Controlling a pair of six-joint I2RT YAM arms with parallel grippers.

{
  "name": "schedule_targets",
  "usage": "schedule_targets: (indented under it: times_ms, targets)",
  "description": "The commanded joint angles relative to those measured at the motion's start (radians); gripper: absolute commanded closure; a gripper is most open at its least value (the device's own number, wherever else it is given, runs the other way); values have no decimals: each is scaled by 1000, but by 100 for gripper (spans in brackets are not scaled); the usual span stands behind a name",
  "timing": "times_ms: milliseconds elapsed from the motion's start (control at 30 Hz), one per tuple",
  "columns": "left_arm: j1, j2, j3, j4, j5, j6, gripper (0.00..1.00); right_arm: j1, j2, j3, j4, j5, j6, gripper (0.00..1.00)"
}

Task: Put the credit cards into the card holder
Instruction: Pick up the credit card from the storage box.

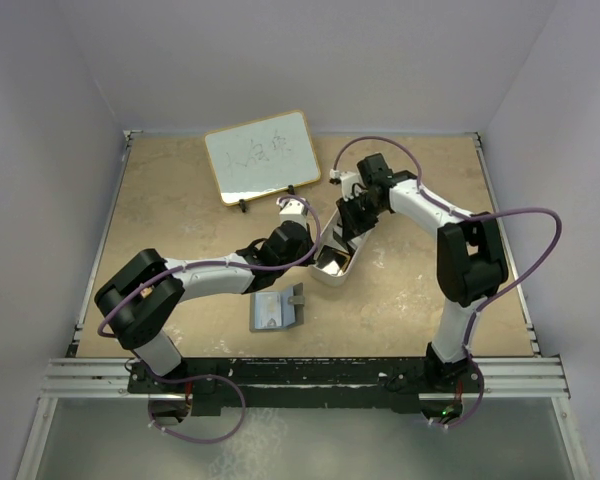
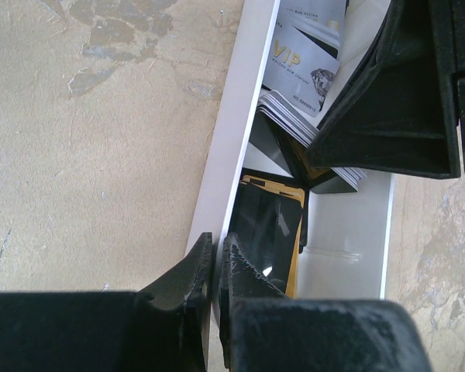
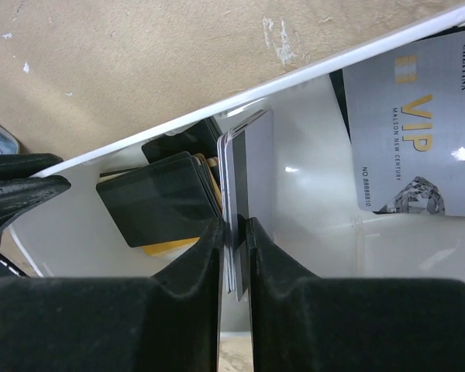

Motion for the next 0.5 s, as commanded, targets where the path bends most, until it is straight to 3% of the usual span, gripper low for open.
schedule_targets:
  times_ms: [0, 167, 333, 467]
  targets:
    - [4, -6, 38, 66, -51, -28, 100, 5, -19, -6, -52, -33, 8, 83]
    - [5, -4, 39, 68, -49, -30, 100, -20, -4, -5, -49, -30, 12, 94]
    - [4, -1, 41, 70, -42, -32, 100, -33, -3, 2, -39, -22, 19, 84]
    - [5, 2, 39, 75, -37, -33, 100, -50, 22, 28, -52, -31, 18, 88]
